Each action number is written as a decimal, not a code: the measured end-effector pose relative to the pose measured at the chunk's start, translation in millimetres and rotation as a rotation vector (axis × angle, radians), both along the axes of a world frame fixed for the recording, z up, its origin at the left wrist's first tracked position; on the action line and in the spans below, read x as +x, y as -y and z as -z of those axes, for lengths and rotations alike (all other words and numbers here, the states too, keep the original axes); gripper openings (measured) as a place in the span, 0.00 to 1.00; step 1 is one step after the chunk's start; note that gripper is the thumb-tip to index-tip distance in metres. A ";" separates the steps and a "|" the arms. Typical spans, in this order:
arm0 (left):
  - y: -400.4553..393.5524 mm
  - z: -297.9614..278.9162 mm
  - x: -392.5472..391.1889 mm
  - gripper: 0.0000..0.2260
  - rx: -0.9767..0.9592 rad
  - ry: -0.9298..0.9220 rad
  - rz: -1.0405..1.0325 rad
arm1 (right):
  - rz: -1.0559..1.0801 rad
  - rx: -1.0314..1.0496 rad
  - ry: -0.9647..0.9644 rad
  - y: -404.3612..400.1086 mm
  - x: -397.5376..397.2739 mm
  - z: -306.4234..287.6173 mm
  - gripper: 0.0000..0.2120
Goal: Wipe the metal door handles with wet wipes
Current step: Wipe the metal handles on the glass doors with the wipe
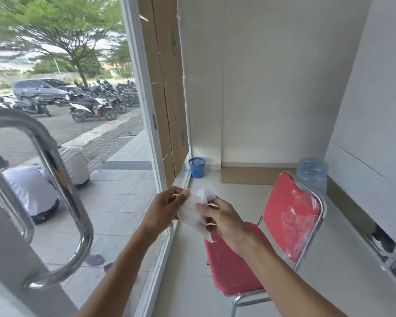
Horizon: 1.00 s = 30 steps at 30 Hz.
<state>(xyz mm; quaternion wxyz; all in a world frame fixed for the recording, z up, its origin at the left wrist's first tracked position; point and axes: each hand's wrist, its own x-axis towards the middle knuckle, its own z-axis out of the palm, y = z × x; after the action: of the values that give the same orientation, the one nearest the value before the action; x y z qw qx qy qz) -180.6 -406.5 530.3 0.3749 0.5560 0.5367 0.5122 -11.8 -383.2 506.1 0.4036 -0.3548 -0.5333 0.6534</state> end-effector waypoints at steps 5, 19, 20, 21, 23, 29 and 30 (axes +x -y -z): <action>11.1 -4.7 -24.4 0.16 0.041 -0.018 -0.044 | -0.019 0.012 -0.073 15.3 -23.6 -15.1 0.07; 70.4 -22.4 -141.1 0.16 0.136 -0.060 0.112 | 0.199 0.049 -0.192 87.7 -150.1 -35.2 0.06; 76.9 -25.9 -150.7 0.15 0.149 -0.051 0.126 | 0.224 0.071 -0.185 95.1 -160.0 -37.7 0.04; 83.7 -30.5 -159.1 0.14 0.162 -0.048 0.136 | 0.252 0.093 -0.176 102.7 -169.6 -41.2 0.03; 93.6 -37.5 -169.2 0.14 0.179 -0.038 0.130 | 0.282 0.131 -0.150 111.7 -181.2 -46.5 0.01; 113.3 -58.6 -196.4 0.07 0.225 -0.029 0.051 | 0.327 0.227 -0.115 132.3 -207.8 -72.1 0.09; 115.5 -62.0 -198.7 0.05 0.244 -0.035 0.033 | 0.338 0.245 -0.108 134.1 -209.2 -76.7 0.11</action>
<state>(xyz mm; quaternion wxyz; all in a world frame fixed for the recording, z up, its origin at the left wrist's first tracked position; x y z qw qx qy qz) -379.3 -522.0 592.4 0.3035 0.6152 0.4677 0.5575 -221.0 -517.3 582.8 0.5755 -0.3520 -0.5191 0.5248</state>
